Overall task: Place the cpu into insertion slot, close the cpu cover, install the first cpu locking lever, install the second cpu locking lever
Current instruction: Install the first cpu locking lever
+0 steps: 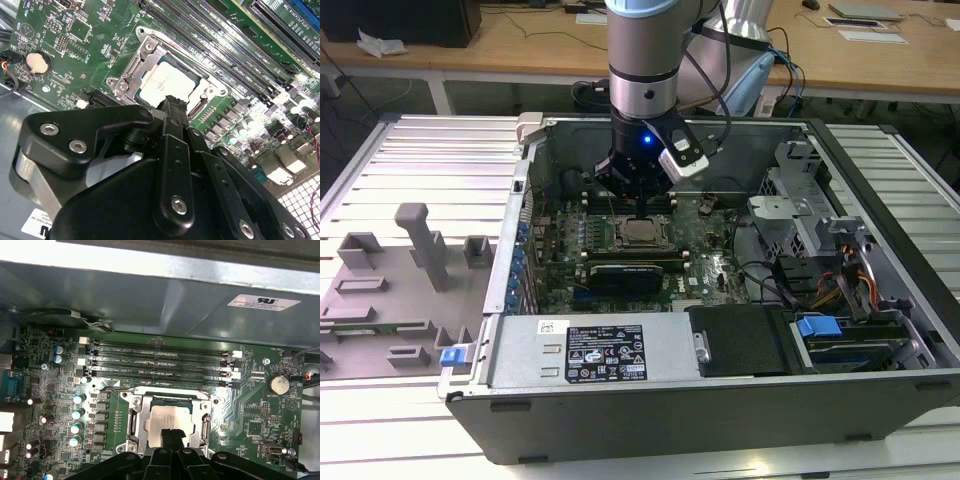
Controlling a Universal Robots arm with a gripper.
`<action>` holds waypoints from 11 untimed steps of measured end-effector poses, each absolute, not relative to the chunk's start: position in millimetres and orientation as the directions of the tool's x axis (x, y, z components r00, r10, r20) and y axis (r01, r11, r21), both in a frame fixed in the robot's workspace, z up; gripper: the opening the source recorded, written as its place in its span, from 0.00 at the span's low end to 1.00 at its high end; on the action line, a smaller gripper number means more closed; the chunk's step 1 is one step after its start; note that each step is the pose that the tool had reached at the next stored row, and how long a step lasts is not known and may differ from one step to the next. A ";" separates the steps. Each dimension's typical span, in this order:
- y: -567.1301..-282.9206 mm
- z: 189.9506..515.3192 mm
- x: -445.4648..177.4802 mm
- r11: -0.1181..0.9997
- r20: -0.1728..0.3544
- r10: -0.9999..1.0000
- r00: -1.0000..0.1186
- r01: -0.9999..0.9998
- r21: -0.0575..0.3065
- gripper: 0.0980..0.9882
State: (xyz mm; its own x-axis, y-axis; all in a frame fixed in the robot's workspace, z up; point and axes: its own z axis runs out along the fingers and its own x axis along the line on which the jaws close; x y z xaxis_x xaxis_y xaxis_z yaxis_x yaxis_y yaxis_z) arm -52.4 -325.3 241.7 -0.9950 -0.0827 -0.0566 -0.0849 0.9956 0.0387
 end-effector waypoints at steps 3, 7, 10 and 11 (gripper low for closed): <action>-325.3 241.9 -52.4 0.996 -0.057 -0.083 -0.995 -0.085 0.039 0.01; -325.3 242.0 -52.4 0.996 -0.057 -0.083 -0.995 -0.085 0.039 0.01; -325.2 242.2 -53.8 0.996 -0.057 -0.083 -0.995 -0.085 0.039 0.01; -325.2 242.2 -55.6 0.996 -0.057 -0.083 -0.995 -0.085 0.039 0.01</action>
State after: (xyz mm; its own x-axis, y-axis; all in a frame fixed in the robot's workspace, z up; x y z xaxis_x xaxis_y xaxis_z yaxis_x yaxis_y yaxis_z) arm -55.6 -325.2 242.2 -0.9950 -0.0827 -0.0566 -0.0850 0.9956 0.0386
